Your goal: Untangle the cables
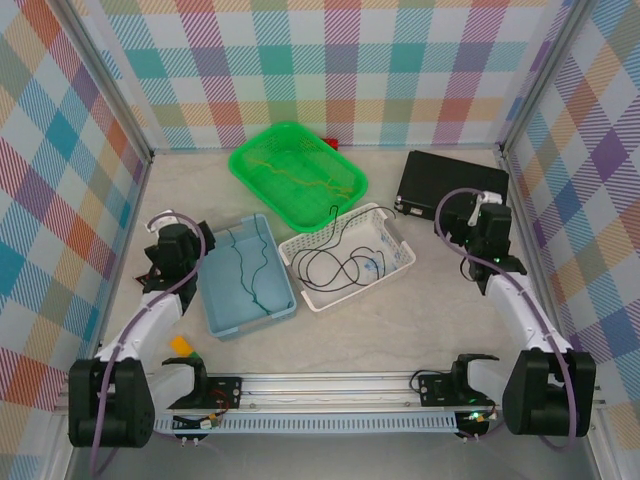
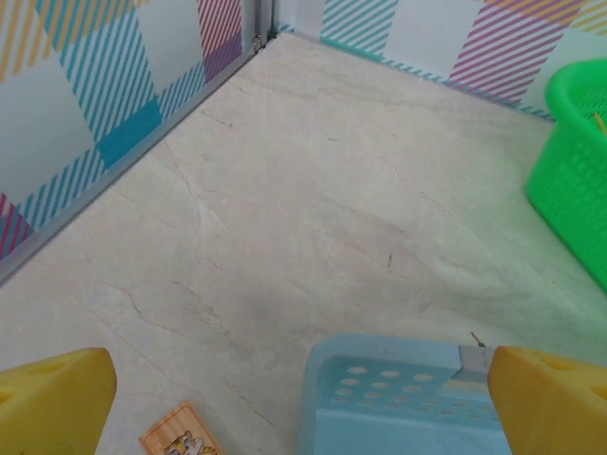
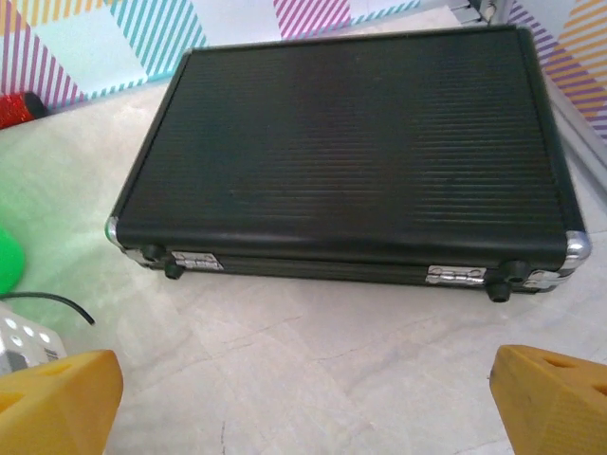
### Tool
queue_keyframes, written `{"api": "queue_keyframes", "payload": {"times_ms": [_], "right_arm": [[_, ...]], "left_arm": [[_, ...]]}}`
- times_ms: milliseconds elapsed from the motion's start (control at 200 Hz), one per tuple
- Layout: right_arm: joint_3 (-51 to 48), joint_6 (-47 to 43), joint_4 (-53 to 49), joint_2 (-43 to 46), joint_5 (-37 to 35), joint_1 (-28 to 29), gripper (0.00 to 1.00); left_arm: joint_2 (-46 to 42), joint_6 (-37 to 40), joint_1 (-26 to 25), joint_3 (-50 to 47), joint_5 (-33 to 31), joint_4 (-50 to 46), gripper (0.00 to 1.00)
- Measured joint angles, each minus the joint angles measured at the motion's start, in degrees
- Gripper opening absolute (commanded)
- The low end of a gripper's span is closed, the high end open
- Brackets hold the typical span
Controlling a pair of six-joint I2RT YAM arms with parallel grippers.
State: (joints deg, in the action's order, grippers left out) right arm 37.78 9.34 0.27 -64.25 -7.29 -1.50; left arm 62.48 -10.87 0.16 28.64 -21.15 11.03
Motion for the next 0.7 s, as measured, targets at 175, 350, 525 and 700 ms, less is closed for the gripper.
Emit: {"api": "queue_keyframes", "payload": {"times_ms": [175, 350, 525, 700], "right_arm": [[-4.8, -1.4, 5.7, -5.3, 0.6, 0.0, 0.99], [-11.6, -3.0, 17.6, -7.1, 3.1, 0.0, 0.99], [-15.2, -5.2, 27.5, -10.2, 4.9, 0.0, 0.99], [-16.4, -5.9, 37.2, -14.3, 6.4, 0.0, 0.99]], "left_arm": [[3.3, 0.9, 0.0, -9.0, 1.5, 13.8, 1.00], [8.5, 3.4, 0.0, -13.5, 5.8, 26.3, 1.00], [15.5, 4.7, 0.0, -14.8, 9.7, 38.1, 1.00], [23.1, 7.1, -0.1, -15.0, 13.3, 51.6, 1.00]]}}
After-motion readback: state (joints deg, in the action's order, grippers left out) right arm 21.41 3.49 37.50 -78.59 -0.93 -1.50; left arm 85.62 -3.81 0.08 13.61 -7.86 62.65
